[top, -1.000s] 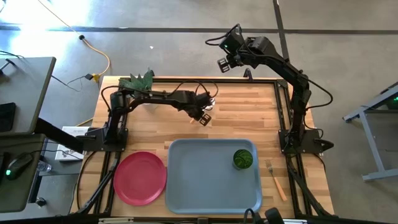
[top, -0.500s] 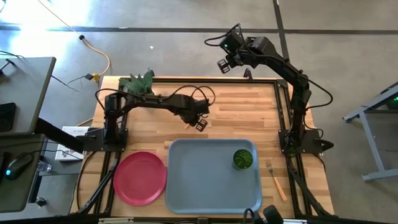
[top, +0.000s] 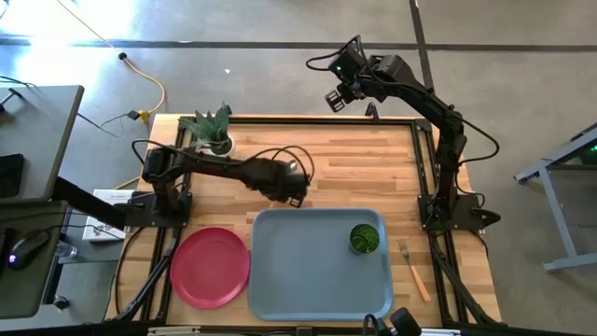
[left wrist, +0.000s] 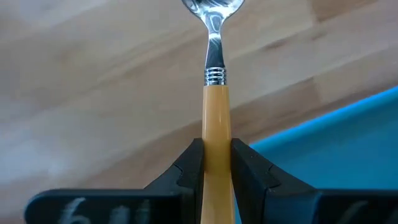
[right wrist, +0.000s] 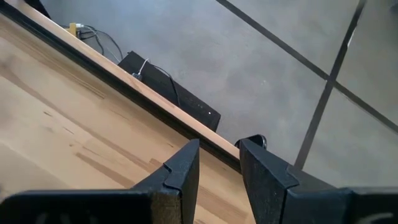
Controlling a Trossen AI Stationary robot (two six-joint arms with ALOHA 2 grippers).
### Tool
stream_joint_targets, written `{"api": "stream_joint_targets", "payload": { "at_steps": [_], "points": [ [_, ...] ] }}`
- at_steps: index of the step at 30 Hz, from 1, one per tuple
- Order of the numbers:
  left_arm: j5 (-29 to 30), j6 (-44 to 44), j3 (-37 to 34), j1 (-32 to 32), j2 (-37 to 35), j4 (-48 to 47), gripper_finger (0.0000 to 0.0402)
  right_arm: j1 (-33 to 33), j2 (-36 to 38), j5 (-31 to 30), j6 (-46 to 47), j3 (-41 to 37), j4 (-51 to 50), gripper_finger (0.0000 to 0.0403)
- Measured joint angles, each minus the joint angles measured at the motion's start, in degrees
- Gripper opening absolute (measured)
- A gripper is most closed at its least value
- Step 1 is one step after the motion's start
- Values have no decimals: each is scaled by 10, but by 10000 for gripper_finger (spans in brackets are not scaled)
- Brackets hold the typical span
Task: Pick and place plate/cup/fork/spoon on tray
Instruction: Put the yellow spoon on the blue tray
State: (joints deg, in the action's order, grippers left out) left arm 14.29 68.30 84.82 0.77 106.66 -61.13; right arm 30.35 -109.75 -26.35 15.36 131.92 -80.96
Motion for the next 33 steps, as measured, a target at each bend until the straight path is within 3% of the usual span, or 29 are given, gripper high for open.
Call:
{"api": "stream_joint_targets", "payload": {
  "at_steps": [13,27,33],
  "points": [
    [19,205,0,126,-6,-32,49,0,0,4,38,0,-1,108],
    [115,442,0,270,-2,-34,49,-35,0,13,103,0,-24,108],
    [120,514,0,310,14,-34,49,-61,0,13,117,0,-40,108]
  ]
}}
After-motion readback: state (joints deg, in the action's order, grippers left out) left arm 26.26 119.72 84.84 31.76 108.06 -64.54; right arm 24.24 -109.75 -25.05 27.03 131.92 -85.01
